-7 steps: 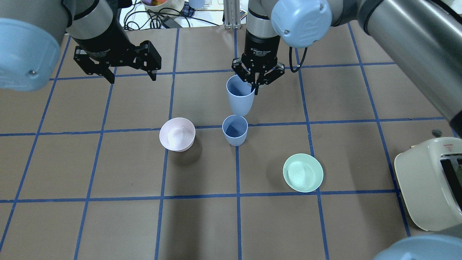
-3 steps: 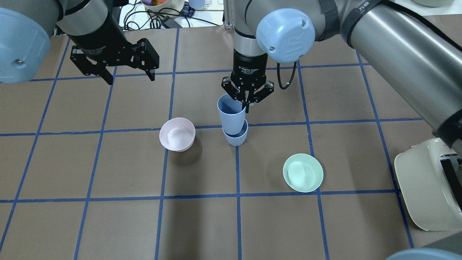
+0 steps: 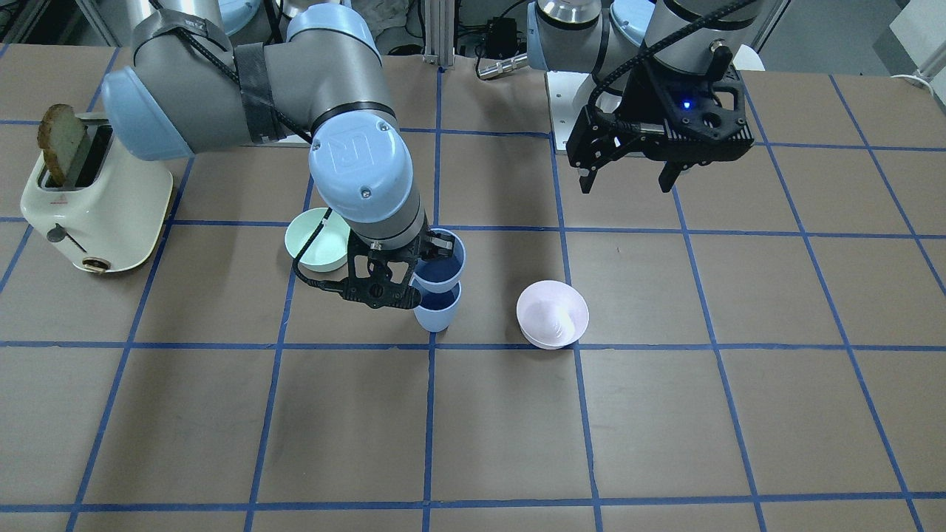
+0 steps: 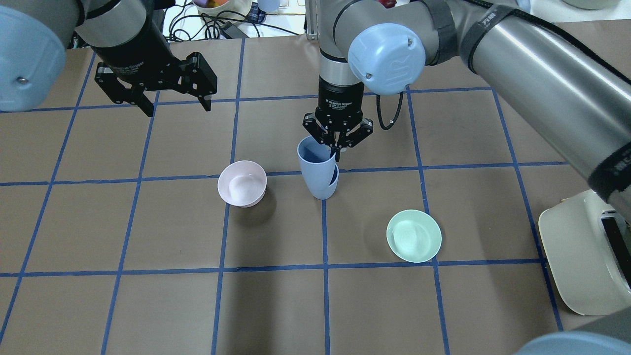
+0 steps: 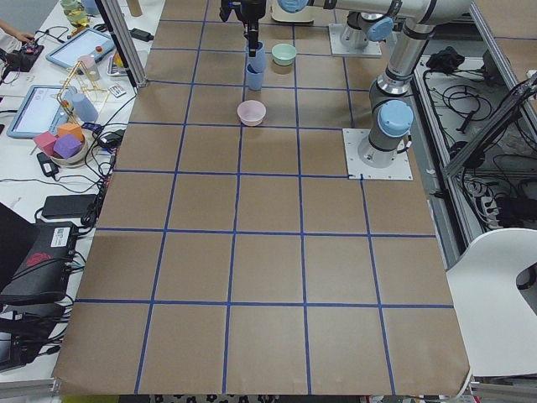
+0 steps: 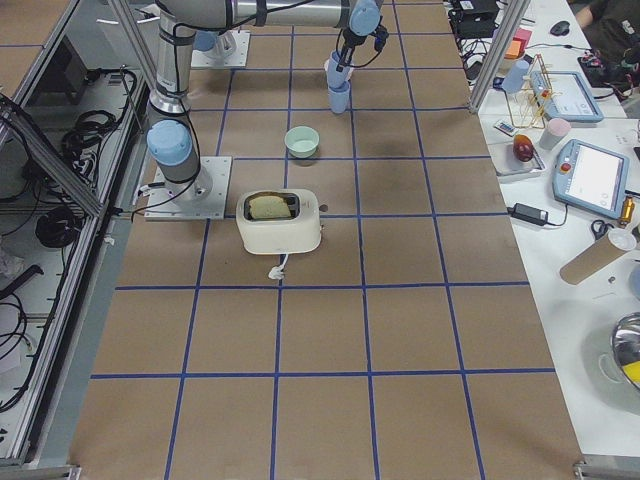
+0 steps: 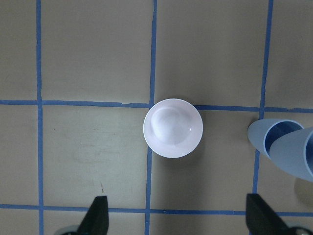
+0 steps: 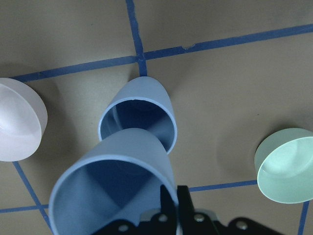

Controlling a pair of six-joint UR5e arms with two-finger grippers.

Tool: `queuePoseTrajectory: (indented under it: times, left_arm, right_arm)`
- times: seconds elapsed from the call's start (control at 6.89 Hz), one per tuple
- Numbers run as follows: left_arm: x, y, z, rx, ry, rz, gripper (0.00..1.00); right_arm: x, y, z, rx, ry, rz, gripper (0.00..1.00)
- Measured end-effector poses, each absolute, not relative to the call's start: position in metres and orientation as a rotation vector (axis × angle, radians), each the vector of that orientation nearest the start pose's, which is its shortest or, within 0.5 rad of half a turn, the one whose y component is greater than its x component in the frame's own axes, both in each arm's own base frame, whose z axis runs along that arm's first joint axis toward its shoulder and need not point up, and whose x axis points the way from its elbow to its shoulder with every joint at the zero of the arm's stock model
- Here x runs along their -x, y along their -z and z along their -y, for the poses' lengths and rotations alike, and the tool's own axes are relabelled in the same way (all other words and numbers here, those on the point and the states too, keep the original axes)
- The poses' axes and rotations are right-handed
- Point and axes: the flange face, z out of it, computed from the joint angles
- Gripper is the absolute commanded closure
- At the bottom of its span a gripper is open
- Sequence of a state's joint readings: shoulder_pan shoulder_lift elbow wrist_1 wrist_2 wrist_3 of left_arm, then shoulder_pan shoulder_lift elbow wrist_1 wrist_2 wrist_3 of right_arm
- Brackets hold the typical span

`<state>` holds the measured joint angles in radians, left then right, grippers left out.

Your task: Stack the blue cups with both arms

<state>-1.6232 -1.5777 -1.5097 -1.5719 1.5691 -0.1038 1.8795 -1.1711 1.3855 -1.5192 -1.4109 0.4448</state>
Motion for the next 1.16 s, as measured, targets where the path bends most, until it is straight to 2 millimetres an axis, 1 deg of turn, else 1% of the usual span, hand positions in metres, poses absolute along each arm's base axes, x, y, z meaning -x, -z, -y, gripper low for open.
queuePoseTrajectory:
  times: [0.15, 0.29, 0.44, 0.58, 0.73, 0.87, 1.02, 1.16]
  left_arm:
    - [0.159, -0.515, 0.491, 0.080, 0.084, -3.143, 0.00]
    - [0.159, -0.515, 0.491, 0.080, 0.084, -3.140, 0.00]
    - [0.159, -0.515, 0.491, 0.081, 0.085, -3.137, 0.00]
    - [0.159, -0.516, 0.491, 0.080, 0.086, -3.136, 0.00]
    - [0.159, -0.516, 0.491, 0.080, 0.088, -3.135, 0.00]
    - [0.159, -0.517, 0.490, 0.080, 0.090, -3.134, 0.00]
    - [0.159, -0.517, 0.490, 0.080, 0.091, -3.134, 0.00]
    - [0.159, -0.517, 0.490, 0.080, 0.092, -3.134, 0.00]
  right_arm:
    - [-0.330, -0.346, 0.545, -0.238, -0.464, -3.049, 0.04]
    - [-0.329, -0.345, 0.545, -0.240, -0.457, -3.054, 0.00]
    - [-0.327, -0.348, 0.547, -0.244, -0.443, -3.058, 0.00]
    - [-0.323, -0.355, 0.550, -0.249, -0.422, -3.058, 0.00]
    - [-0.318, -0.367, 0.556, -0.250, -0.374, -3.070, 0.00]
    - [-0.304, -0.385, 0.567, -0.260, -0.289, -3.113, 0.00]
    - [-0.276, -0.406, 0.581, -0.303, -0.202, -3.154, 0.00]
    - [-0.242, -0.423, 0.593, -0.326, -0.149, -3.166, 0.00]
